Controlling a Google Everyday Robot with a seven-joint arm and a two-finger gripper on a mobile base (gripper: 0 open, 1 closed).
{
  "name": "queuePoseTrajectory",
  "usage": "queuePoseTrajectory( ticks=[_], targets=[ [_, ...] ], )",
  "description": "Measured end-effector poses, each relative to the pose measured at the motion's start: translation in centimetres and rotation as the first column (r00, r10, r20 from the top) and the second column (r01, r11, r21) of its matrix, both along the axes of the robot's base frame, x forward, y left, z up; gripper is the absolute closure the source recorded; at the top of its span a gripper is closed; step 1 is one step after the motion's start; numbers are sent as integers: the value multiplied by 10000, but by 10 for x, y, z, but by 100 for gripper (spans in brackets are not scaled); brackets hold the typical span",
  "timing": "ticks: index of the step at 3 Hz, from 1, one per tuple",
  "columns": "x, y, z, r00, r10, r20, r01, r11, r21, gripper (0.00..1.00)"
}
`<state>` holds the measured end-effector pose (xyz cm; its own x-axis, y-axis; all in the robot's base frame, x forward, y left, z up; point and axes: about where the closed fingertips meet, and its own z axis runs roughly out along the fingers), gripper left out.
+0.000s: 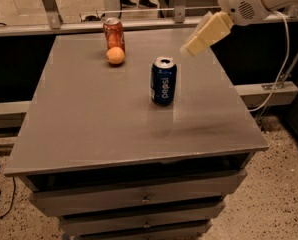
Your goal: Move orange near pepsi can
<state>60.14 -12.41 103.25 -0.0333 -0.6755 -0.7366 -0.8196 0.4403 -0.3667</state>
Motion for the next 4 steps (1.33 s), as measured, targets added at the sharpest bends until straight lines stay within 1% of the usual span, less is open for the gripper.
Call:
queuePoseTrajectory(
  ticks=[1, 2, 3, 4],
  targets=[
    [20, 36, -12, 9993, -306, -229, 304, 9995, -104, 0],
    [40, 69, -32, 9958, -769, -488, 751, 9965, -368, 0],
    [66, 97, -46, 9895, -1322, -582, 1285, 9896, -643, 0],
    [85, 127, -56, 9848, -1571, -737, 1506, 9848, -862, 0]
  ],
)
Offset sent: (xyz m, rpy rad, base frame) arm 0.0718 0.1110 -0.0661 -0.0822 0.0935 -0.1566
